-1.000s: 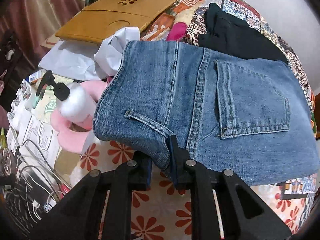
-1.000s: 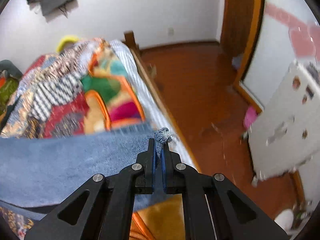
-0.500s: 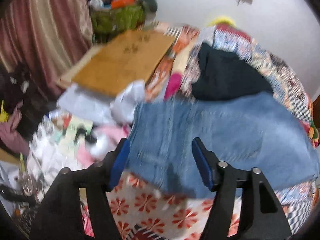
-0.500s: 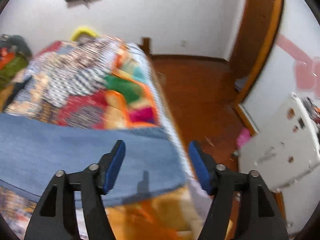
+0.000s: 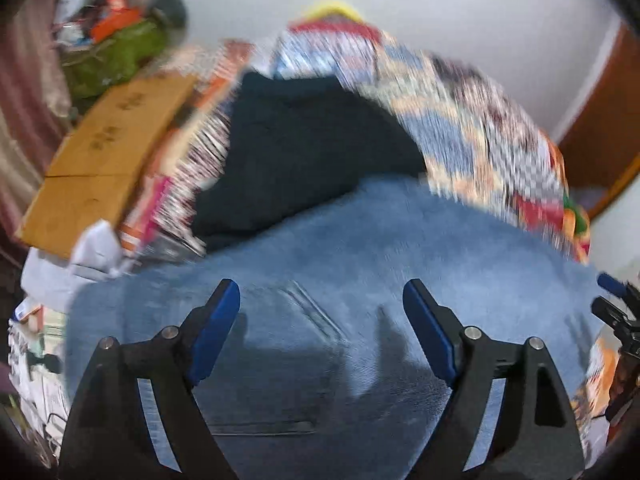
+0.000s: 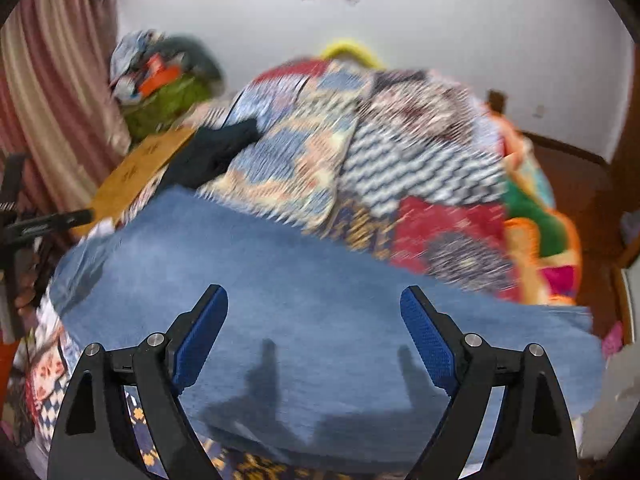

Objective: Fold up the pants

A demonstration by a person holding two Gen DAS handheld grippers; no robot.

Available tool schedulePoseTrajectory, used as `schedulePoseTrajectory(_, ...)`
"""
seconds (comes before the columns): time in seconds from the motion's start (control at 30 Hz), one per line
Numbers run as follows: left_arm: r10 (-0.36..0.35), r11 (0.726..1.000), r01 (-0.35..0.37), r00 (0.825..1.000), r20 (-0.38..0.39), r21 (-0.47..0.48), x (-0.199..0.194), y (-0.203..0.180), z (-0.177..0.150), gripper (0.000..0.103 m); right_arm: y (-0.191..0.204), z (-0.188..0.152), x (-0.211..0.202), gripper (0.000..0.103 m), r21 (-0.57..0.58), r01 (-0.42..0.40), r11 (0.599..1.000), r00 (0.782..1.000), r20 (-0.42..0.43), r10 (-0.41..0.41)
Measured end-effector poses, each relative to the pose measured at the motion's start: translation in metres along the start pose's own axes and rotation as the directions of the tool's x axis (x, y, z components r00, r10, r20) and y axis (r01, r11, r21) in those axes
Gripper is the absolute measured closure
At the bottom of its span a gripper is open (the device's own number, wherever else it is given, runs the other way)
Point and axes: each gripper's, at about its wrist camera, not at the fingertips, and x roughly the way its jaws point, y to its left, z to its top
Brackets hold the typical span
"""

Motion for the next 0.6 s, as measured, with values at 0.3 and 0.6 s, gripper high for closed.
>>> schedulePoseTrajectory(0.3,-0.068,0.997,0.067,0.997,-0.044,-0.035,0.007,0.008,-0.037,0.010,-0.025,-0.048,0.029,0.013,0.166,-0.077,0.983,0.984,-0.148,0.102)
schedulePoseTrajectory(0.6,0.007,0.996,-0.003,0.999,-0.041,0.089,-0.017,0.012,-0.058,0.008,-0.069,-0.085,-0.020,0.013,0.309,0.047,0.950,0.993,-0.119,-0.011)
